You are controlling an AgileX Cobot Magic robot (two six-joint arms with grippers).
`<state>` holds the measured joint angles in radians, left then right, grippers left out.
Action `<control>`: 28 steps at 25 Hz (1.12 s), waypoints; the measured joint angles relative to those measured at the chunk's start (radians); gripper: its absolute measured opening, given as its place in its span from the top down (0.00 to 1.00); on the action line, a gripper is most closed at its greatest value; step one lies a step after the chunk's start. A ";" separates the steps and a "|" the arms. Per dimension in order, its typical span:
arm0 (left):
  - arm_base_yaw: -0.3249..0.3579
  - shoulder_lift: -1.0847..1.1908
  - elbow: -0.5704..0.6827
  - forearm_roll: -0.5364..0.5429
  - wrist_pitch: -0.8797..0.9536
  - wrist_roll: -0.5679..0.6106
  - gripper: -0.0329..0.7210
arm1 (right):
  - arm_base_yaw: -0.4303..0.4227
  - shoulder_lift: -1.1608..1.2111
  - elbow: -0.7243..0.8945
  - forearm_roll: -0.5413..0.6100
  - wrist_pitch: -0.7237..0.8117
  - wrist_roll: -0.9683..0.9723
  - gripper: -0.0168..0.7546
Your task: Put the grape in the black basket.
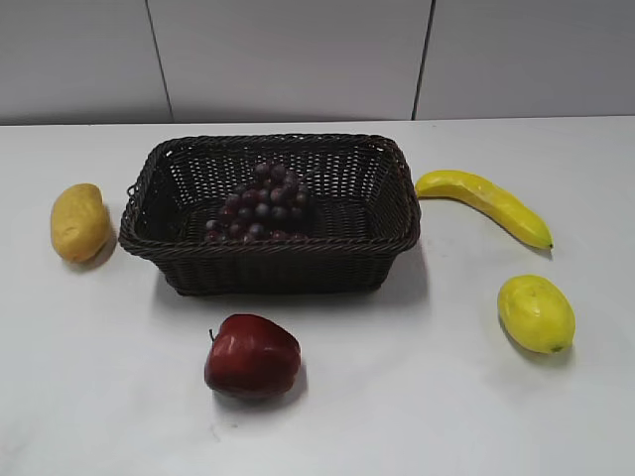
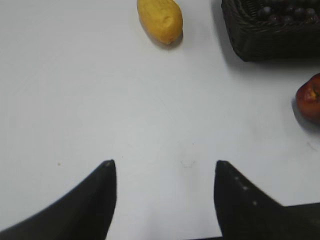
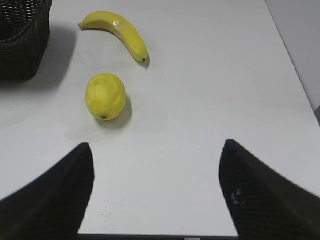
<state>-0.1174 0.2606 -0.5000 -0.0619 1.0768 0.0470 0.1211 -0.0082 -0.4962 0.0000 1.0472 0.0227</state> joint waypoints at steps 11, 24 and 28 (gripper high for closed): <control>0.000 0.000 0.000 0.000 0.001 0.003 0.18 | 0.000 0.000 0.000 0.000 0.000 0.000 0.21; 0.076 -0.193 0.005 0.000 0.002 0.004 0.18 | 0.000 0.000 0.000 0.000 0.000 0.000 0.21; 0.085 -0.260 0.005 0.000 0.003 0.004 0.18 | 0.000 0.000 0.000 0.000 0.000 0.000 0.21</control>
<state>-0.0329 0.0011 -0.4948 -0.0623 1.0796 0.0505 0.1211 -0.0082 -0.4962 0.0000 1.0472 0.0227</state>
